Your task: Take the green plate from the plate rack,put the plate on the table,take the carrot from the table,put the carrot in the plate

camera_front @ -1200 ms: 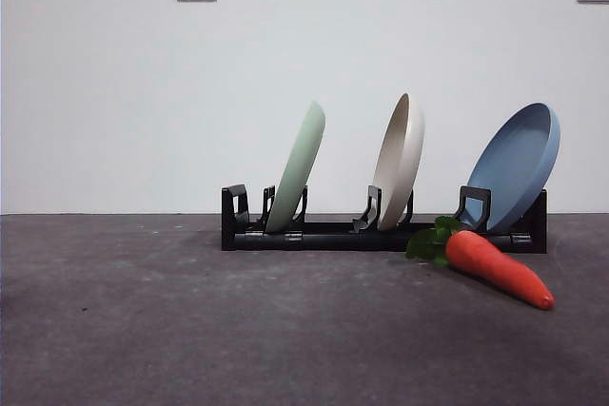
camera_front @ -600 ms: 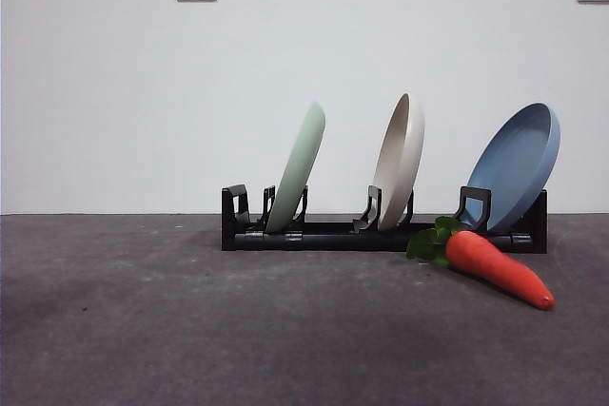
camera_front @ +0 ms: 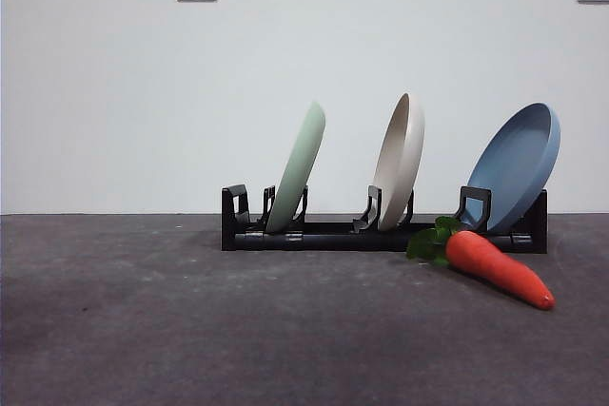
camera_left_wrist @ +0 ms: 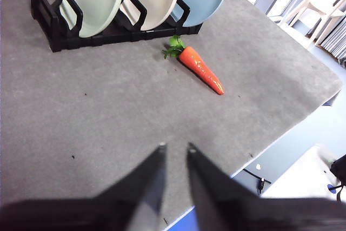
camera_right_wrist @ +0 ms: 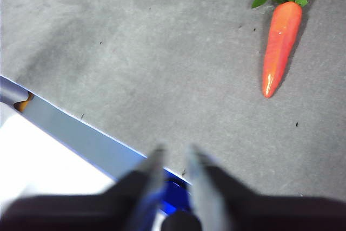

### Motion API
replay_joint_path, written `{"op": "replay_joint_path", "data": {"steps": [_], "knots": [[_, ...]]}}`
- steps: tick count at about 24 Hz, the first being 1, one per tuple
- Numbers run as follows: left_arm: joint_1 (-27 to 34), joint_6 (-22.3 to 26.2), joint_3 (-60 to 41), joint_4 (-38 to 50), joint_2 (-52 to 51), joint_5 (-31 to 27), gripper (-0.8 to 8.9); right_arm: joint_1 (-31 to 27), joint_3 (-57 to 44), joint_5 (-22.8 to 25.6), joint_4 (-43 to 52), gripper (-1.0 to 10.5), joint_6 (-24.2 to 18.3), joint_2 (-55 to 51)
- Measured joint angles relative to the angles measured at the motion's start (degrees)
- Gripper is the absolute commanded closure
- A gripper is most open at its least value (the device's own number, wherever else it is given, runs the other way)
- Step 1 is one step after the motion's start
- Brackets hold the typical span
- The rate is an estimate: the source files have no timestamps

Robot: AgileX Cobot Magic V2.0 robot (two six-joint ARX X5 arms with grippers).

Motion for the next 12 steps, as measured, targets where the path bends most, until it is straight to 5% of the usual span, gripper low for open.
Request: {"op": "replay_joint_path", "data": {"steps": [1,3,12], "knots": [[0.0,0.0,0.0,-0.15,0.0,0.0,2.99,0.0,0.0,0.0,0.17,3.6,0.15,0.0],[0.0,0.0,0.0,-0.17,0.0,0.0,2.8,0.0,0.0,0.0,0.44,2.8,0.44,0.0],[0.0,-0.09,0.0,3.21,1.73,0.0,2.8,0.0,0.0,0.0,0.42,2.9,0.5,0.0]]}}
